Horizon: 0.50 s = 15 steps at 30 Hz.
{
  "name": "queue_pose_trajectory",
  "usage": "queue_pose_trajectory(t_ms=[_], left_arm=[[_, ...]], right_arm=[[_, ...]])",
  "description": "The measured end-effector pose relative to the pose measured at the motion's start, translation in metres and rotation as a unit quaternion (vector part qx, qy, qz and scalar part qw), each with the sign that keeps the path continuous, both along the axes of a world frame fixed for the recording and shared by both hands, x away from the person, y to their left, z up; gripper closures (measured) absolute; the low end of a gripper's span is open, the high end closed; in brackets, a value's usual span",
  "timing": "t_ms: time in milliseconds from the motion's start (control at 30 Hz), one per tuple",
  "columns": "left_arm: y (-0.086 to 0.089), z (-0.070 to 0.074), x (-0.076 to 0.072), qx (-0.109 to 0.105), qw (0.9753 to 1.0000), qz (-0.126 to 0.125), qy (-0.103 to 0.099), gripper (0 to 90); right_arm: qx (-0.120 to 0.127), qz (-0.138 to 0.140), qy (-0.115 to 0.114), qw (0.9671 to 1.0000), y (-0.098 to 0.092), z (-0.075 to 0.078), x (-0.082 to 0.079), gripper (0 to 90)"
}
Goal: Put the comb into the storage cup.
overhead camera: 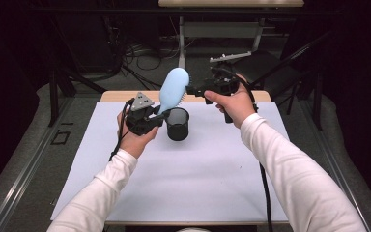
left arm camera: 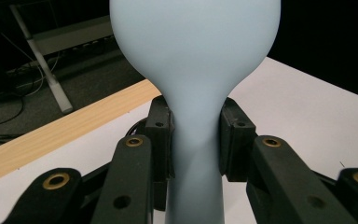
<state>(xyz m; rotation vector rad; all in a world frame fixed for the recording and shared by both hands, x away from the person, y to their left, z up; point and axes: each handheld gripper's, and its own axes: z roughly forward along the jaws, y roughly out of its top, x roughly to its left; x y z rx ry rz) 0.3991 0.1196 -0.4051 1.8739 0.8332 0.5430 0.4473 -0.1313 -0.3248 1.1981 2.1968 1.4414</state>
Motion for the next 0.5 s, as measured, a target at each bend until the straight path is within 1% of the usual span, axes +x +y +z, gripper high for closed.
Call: queue_pose_trajectory(t_ms=[167, 300, 500], left_arm=[[-0.003, -0.001, 0.000, 0.002, 1.0000, -0.002, -0.001, 69.8], [-0.007, -0.003, 0.000, -0.001, 1.0000, -0.004, -0.001, 69.8], [-0.014, -0.005, 0.000, -0.003, 0.9999, -0.012, -0.002, 69.8]], right_arm=[[0.015, 0.006, 0.005, 0.9999, 0.003, -0.001, 0.002, 25.4], [0.028, 0.011, 0.011, 0.9995, 0.005, -0.003, 0.003, 27.8], [0.043, 0.010, 0.019, 0.9989, 0.009, -0.005, 0.004, 31.9]])
